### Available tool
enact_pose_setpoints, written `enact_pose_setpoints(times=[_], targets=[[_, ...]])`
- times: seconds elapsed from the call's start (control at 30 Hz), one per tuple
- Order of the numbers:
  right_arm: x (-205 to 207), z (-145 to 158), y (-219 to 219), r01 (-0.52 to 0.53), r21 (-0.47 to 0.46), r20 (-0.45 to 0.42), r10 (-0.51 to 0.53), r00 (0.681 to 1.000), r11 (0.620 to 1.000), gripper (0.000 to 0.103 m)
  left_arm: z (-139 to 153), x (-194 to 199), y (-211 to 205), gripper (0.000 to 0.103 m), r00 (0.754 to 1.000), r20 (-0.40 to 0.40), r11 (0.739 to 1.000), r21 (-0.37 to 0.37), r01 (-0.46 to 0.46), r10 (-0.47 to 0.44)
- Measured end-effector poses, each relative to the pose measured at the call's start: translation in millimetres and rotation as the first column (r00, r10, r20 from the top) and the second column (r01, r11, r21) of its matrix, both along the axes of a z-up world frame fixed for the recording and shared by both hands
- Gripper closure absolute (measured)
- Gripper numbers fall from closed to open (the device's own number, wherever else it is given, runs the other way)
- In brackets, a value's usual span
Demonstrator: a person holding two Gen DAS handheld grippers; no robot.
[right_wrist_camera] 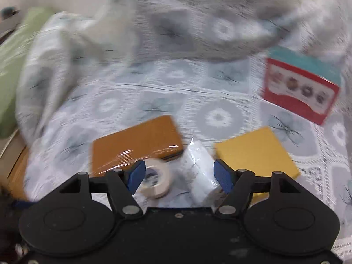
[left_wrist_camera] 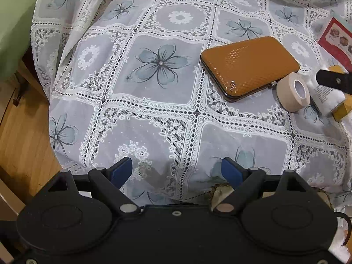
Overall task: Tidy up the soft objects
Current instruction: 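Grasp the white wrapped towel pack with the right gripper, then reach left gripper to the beige tape roll while right gripper holds the towel pack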
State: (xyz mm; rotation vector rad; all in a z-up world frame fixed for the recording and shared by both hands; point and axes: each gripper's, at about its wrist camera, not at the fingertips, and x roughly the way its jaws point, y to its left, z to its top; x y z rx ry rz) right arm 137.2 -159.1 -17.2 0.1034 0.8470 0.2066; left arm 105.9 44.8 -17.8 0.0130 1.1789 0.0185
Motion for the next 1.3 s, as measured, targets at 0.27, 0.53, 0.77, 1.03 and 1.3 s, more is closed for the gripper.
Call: enact_pose_setpoints(times=[0.27,0.53,0.77,1.03,1.3], targets=[[-34,8,9,-0.103,0.018,0.007,0.103,0.995,0.995,0.034,1,0,-3,0.018,1.0,0.008,1.0,0.007,0.011,-0.011],[-9,-6,-20,0.109,0.029,-0.052,-0.108,0.993,0.994,0.034,1,-3,-9,0.018,1.0,0.002,1.0,0.007,0.029,-0.029],[7,-10,-31,0.124,0.17,-0.109,-0.107,0.988,0.978,0.034,1,-2,-9,0.018,1.0,-0.003,1.0,0.013,0.026,-0.026],[37,-41,-35,0.172,0.287,-0.258,-0.097,0.961,0.942,0.034,0,-2,-10,0.018,1.0,-0.007,0.999,0.012,0.03,-0.03],[33,-40,-38,0.197,0.294,-0.265,-0.118,0.957,0.935,0.057,-1,-1,-8,0.018,1.0,-0.011,1.0,0.013,0.024,-0.024]])
